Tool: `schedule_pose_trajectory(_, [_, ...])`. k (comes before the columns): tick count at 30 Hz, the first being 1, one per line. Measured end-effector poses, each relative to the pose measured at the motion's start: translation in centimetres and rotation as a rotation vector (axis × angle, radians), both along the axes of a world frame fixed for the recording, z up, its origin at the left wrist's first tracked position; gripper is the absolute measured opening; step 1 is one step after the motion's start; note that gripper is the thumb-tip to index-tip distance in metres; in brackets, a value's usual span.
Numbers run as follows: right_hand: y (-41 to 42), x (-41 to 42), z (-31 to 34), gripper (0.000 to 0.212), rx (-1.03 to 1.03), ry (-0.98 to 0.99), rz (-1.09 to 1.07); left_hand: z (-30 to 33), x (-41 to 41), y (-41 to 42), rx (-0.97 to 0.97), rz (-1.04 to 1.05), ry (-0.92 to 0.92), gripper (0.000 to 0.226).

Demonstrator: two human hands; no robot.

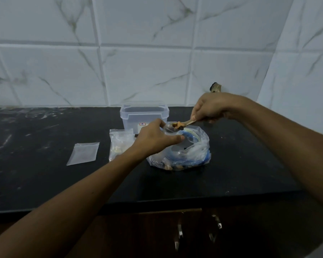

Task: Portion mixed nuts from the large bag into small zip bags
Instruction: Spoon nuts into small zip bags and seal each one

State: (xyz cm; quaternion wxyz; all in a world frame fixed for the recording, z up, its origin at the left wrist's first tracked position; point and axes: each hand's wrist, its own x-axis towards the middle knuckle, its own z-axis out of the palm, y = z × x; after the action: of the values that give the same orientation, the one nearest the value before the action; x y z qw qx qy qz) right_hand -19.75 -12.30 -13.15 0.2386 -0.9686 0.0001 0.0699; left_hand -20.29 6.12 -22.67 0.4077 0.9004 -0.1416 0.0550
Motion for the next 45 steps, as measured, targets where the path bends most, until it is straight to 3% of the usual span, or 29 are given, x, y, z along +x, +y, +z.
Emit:
schedule_pose_trajectory(3, [2.2,-0.8,0.0,0.012,-0.217,-0.12,0.082,0.1,0.0,-0.2,-0.046,-0.01,0.013,0.045])
schedule_pose_trajectory(9, [5.6,-3.0,-0.8,0.012,-0.696,-0.594,0.25,-0.1,0.3,0.2,-0.175,-0.045,0.02,0.04])
schedule_pose_trajectory(12, [7.0,-5.2,-0.3,0.008,-0.896,-0.686,0.367,-0.2,0.0,0.1,-0.304,-0.075,0.023,0.035])
schedule_pose_trajectory(17, [7.0,-6.3,0.4,0.011,-0.944,-0.784,0.359,-0.5,0.0,0.0,-0.451,-0.086,0.006,0.039])
schedule_pose_trajectory(22, [4.2,-4.0,1.7,0.011,-0.787,-0.888,0.15,-0.7,0.2,0.5,-0.559,-0.086,0.005,0.038])
schedule_pose_trajectory(26, [1.1,-1.3,-0.1,0.016,-0.677,-0.669,-0.012,-1.0,0.5,1.2,-0.592,-0.115,0.049,0.034])
schedule_pose_trajectory(29, [0.5,0.1,-3.9,0.014,-0.585,-0.362,-0.012,-1.3,0.8,1.7,-0.594,-0.113,0.103,0.029])
schedule_pose_trajectory(31, [0.7,0.7,-6.0,0.014,-0.499,-0.259,0.003,-1.5,1.1,1.9,-0.606,-0.115,0.131,0.029])
schedule_pose_trajectory(41, [4.2,1.5,-8.5,0.018,-0.192,-0.059,0.172,-2.1,1.6,1.7,-0.623,-0.146,0.179,0.047])
schedule_pose_trajectory(45, [4.1,1.6,-8.7,0.013,-0.08,-0.008,0.145,-2.2,1.5,1.6,-0.589,-0.135,0.158,0.045])
